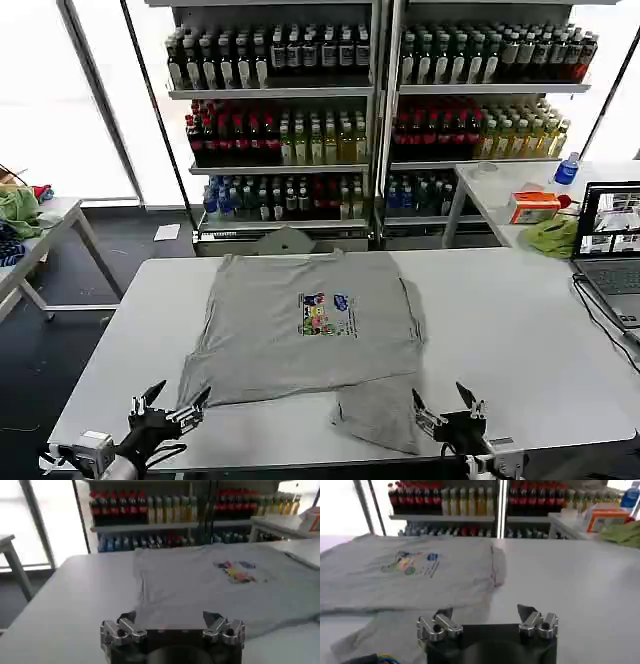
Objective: Fold and organize the clothes.
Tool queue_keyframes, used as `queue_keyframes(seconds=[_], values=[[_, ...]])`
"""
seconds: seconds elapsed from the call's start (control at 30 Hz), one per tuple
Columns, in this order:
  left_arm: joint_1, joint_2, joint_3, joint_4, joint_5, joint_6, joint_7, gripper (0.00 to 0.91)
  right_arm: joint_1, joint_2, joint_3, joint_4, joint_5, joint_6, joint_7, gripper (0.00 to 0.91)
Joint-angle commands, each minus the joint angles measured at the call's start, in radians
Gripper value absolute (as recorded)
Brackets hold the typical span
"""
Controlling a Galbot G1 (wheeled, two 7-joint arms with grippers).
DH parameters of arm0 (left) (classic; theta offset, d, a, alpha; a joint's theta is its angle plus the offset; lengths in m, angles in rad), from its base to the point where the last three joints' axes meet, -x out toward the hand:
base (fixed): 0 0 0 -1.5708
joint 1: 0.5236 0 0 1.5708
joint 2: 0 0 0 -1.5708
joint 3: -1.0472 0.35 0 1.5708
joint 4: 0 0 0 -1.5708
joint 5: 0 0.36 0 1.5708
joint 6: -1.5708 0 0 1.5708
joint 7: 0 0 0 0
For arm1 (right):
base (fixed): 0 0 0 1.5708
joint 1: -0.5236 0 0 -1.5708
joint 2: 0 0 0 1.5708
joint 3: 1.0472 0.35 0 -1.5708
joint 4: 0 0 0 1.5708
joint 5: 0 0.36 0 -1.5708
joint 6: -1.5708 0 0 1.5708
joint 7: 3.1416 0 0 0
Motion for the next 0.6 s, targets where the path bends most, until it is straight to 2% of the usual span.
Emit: queue_keyframes(seconds=[0.03,0.07,0.1,0.5,0.53,0.6], values=[[-0.028,0.048,0.054,0.066,-0.085,0.062,-0.039,0.907,0.008,0.003,-0.071,-0.001,-0.032,-0.058,0.033,0.101],[-0.032,0.047,0.050,0.070,-0.098,0.062,-0.037,0.907,0.013,0.009,-0.083,-0.010,-0.033,-0.058,0.037,0.030],[-0.038,0.049,0.046,0.073,-0.113,0.062,-0.037,0.907,0.015,0.011,-0.084,-0.011,-0.033,-0.058,0.039,0.000],[-0.086,0.062,0.034,0.145,-0.176,0.062,-0.037,0.907,0.032,0.020,-0.102,-0.061,-0.019,-0.057,0.029,0.000],[-0.088,0.062,0.036,0.149,-0.176,0.062,-0.036,0.736,0.031,0.020,-0.104,-0.062,-0.019,-0.057,0.029,0.000],[-0.093,0.062,0.040,0.162,-0.177,0.061,-0.032,0.544,0.032,0.021,-0.106,-0.067,-0.018,-0.057,0.027,0.000]])
